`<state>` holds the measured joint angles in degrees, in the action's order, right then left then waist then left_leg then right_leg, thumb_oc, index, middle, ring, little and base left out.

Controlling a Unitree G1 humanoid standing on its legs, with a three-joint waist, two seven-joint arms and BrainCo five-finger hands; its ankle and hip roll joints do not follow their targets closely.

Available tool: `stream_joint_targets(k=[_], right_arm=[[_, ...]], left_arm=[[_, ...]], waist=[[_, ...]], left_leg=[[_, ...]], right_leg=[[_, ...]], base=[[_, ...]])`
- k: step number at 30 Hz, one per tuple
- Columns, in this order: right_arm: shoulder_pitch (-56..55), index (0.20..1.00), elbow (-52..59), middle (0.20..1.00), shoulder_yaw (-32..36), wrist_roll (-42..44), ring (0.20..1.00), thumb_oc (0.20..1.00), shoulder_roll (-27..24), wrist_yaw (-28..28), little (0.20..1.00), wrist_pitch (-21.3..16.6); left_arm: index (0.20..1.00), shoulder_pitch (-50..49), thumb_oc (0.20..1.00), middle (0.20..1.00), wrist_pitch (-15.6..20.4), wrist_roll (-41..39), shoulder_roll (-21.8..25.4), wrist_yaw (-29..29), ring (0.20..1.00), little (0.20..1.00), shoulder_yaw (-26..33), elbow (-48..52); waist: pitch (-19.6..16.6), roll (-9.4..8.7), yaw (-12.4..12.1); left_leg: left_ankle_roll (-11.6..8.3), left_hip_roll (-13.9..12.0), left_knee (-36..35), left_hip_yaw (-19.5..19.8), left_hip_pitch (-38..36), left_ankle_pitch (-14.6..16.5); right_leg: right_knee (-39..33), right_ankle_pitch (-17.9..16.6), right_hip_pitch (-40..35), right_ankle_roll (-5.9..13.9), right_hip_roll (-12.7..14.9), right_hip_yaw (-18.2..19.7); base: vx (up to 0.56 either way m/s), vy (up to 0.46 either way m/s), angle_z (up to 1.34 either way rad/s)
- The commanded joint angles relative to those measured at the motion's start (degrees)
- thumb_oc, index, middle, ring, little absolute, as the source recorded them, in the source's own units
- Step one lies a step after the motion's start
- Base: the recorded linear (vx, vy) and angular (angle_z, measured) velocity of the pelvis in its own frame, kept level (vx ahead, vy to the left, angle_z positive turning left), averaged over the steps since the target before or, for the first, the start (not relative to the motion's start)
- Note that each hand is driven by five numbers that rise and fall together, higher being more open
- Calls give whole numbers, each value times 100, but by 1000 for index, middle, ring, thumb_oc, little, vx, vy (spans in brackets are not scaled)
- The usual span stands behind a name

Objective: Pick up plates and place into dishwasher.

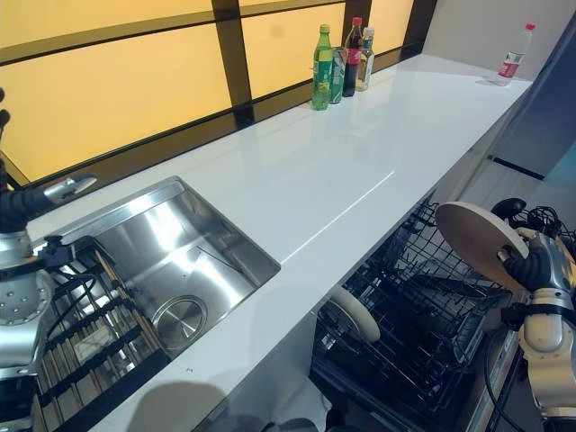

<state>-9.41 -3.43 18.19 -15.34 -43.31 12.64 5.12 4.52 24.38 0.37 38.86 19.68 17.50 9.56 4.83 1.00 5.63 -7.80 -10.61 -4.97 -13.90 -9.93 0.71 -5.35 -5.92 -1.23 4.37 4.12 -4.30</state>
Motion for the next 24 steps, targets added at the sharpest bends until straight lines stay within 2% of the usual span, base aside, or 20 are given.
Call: stream_joint_targets(k=[1,10,17,24], right_arm=[[201,200,-115,200,432,-251,200,200,-209,256,200,1],[219,200,-633,200,162,-400,200,200,-294,94,200,11],[266,200,-708,200,-201,-352,200,200,-268,-195,200,-125],[530,200,-995,200,-704,-261,200,200,-226,-103,200,-358]], left_arm=[[1000,76,1000,1000,188,-203,430,30,1000,1000,122,-318],[1000,85,1000,1000,158,-185,521,155,1000,1000,56,-302],[1000,166,1000,1000,89,-132,537,198,1000,1000,-113,-286],[1000,345,1000,1000,-18,-70,543,295,1000,1000,-398,-337]], waist=[[-139,-80,150],[-9,45,220],[48,109,244],[135,205,191]], left_leg=[[-37,-293,121,94,834,-409],[-118,-406,180,75,929,-484],[-136,-408,194,102,924,-491],[-139,-352,215,175,939,-489]], right_leg=[[725,936,-166,338,340,-156],[788,968,-75,311,303,-92],[828,995,-62,322,328,-38],[861,1007,-59,341,387,-38]], base=[[-68,-56,-2],[-40,-30,-2],[0,0,0],[8,10,0]])
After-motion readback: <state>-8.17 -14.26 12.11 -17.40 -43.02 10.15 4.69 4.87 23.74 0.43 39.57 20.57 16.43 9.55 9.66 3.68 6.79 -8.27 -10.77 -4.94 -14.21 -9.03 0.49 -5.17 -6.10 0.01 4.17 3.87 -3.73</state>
